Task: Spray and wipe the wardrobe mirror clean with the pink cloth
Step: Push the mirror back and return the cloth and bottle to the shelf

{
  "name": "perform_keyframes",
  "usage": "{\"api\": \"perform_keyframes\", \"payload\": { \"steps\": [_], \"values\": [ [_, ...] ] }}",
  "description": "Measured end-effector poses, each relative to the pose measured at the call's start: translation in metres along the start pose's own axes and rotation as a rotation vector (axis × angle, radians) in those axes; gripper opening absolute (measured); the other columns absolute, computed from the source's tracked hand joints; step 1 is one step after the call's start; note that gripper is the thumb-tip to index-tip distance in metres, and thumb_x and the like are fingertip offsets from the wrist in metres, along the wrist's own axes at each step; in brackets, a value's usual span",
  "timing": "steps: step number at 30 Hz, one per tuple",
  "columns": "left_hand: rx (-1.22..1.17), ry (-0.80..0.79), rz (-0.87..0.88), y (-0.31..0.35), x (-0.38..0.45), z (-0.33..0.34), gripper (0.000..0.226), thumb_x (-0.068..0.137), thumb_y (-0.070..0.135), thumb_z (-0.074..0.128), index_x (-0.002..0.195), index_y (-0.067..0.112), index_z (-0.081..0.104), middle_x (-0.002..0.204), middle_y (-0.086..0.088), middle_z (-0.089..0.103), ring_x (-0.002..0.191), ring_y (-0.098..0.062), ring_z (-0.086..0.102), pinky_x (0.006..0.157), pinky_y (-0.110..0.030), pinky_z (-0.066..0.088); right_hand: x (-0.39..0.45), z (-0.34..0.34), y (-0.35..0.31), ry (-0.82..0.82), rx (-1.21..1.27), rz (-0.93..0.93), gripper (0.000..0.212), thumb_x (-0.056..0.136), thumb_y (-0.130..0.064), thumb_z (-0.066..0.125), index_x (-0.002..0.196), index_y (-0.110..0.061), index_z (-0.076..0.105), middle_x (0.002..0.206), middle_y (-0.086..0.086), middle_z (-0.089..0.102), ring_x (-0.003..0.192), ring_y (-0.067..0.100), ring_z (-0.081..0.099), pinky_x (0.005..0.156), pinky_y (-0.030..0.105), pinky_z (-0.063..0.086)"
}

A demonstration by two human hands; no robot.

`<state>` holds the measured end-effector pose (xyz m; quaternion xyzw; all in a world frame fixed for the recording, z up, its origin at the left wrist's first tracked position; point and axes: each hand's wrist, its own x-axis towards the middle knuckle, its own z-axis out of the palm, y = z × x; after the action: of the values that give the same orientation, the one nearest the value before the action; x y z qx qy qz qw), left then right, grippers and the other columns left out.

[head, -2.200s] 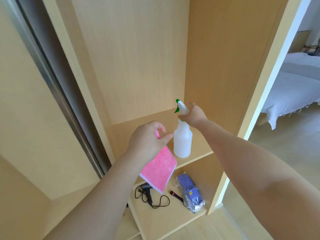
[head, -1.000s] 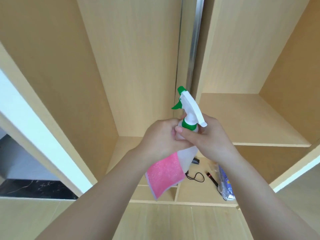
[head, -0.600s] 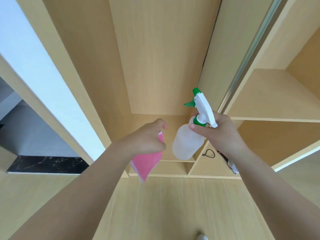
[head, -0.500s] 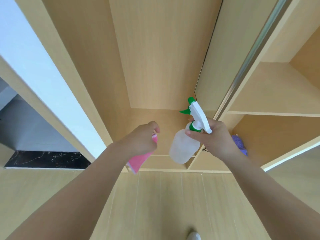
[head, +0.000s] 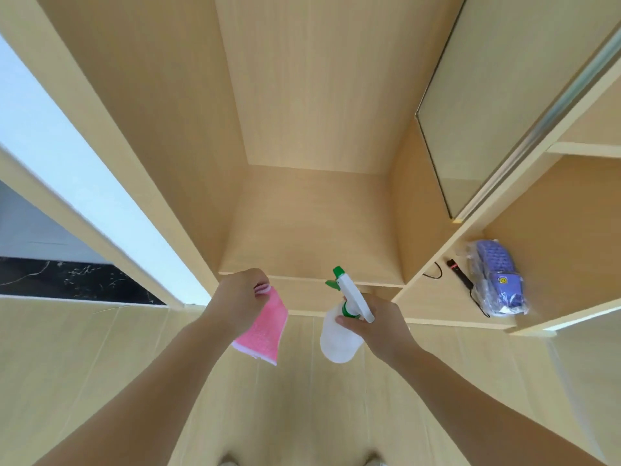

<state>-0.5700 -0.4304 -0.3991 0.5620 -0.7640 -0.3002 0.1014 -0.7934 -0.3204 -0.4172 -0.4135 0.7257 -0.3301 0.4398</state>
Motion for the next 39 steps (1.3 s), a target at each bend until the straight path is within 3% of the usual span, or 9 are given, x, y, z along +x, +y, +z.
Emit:
{"api": "perform_keyframes", "payload": {
  "steps": [4, 9, 11, 16, 19, 24, 33, 36, 39],
  "values": [
    [0.025, -0.024, 0.037, -0.075, 0.043, 0.088, 0.042, 0.084, -0.001, 0.047, 0.062, 0.030, 0.030, 0.058, 0.007, 0.037, 0.060, -0.017, 0.037, 0.051, -0.023, 0.026, 0.056, 0.054, 0.091, 0.000, 0.020, 0.030, 0.016, 0.078, -0.017, 0.074, 0.092, -0.015, 0.066, 0.077, -0.008, 0.059, 0.072, 0.010, 0.053, 0.064, 0.019, 0.038],
    [0.050, 0.008, 0.052, -0.152, 0.092, 0.182, 0.028, 0.083, 0.004, 0.045, 0.072, 0.030, 0.044, 0.062, 0.002, 0.049, 0.063, -0.024, 0.048, 0.053, -0.027, 0.031, 0.135, 0.105, 0.205, 0.120, -0.020, 0.022, 0.017, 0.079, -0.018, 0.074, 0.092, -0.016, 0.064, 0.092, -0.002, 0.062, 0.079, 0.013, 0.057, 0.066, 0.020, 0.041],
    [0.028, 0.021, 0.066, -0.174, 0.111, 0.212, 0.027, 0.080, 0.009, 0.044, 0.066, 0.033, 0.043, 0.058, 0.005, 0.047, 0.062, -0.027, 0.049, 0.051, -0.027, 0.029, 0.165, 0.116, 0.243, 0.168, -0.047, 0.015, 0.013, 0.079, -0.019, 0.074, 0.086, -0.018, 0.063, 0.097, -0.002, 0.058, 0.079, 0.011, 0.057, 0.064, 0.018, 0.041],
    [-0.093, 0.067, 0.042, -0.211, 0.141, 0.266, 0.021, 0.078, 0.021, 0.049, 0.064, 0.037, 0.049, 0.059, 0.010, 0.051, 0.056, -0.011, 0.046, 0.052, -0.024, 0.031, 0.218, 0.121, 0.309, 0.311, -0.042, -0.008, 0.014, 0.080, -0.021, 0.074, 0.087, -0.017, 0.064, 0.091, -0.005, 0.056, 0.078, 0.005, 0.055, 0.060, 0.018, 0.038],
    [-0.105, 0.101, 0.043, -0.221, 0.153, 0.286, 0.028, 0.086, 0.013, 0.054, 0.070, 0.036, 0.053, 0.060, 0.009, 0.053, 0.057, -0.011, 0.047, 0.051, -0.023, 0.032, 0.239, 0.113, 0.323, 0.383, -0.002, -0.028, 0.013, 0.080, -0.019, 0.073, 0.081, -0.012, 0.063, 0.075, -0.006, 0.052, 0.067, 0.009, 0.051, 0.055, 0.020, 0.036],
    [-0.199, 0.155, 0.077, -0.223, 0.161, 0.304, 0.018, 0.086, 0.010, 0.057, 0.075, 0.024, 0.060, 0.063, 0.006, 0.054, 0.060, -0.016, 0.047, 0.055, -0.025, 0.035, 0.269, 0.093, 0.320, 0.498, 0.084, -0.032, 0.028, 0.079, -0.021, 0.075, 0.063, -0.025, 0.053, 0.057, -0.005, 0.044, 0.055, 0.012, 0.045, 0.051, 0.022, 0.031],
    [-0.246, 0.165, 0.083, -0.213, 0.159, 0.311, 0.018, 0.089, 0.017, 0.060, 0.074, 0.029, 0.057, 0.066, 0.007, 0.054, 0.062, -0.014, 0.048, 0.057, -0.026, 0.037, 0.310, 0.075, 0.306, 0.600, 0.142, -0.049, 0.007, 0.082, -0.025, 0.071, 0.082, -0.019, 0.066, 0.070, -0.003, 0.057, 0.066, 0.014, 0.053, 0.056, 0.023, 0.039],
    [-0.254, 0.170, 0.075, -0.212, 0.158, 0.309, 0.015, 0.089, 0.017, 0.060, 0.077, 0.027, 0.059, 0.067, 0.008, 0.054, 0.061, -0.010, 0.047, 0.054, -0.024, 0.035, 0.324, 0.071, 0.311, 0.623, 0.121, -0.033, 0.019, 0.082, -0.028, 0.071, 0.092, -0.011, 0.069, 0.075, 0.002, 0.061, 0.069, 0.017, 0.054, 0.056, 0.024, 0.040],
    [-0.278, 0.177, 0.061, -0.210, 0.156, 0.309, 0.015, 0.090, 0.018, 0.060, 0.078, 0.026, 0.058, 0.066, 0.008, 0.053, 0.060, -0.008, 0.047, 0.053, -0.023, 0.036, 0.330, 0.072, 0.318, 0.619, 0.100, -0.024, 0.016, 0.083, -0.026, 0.070, 0.089, -0.012, 0.065, 0.071, -0.002, 0.056, 0.072, 0.020, 0.054, 0.055, 0.024, 0.039]
  ]
}}
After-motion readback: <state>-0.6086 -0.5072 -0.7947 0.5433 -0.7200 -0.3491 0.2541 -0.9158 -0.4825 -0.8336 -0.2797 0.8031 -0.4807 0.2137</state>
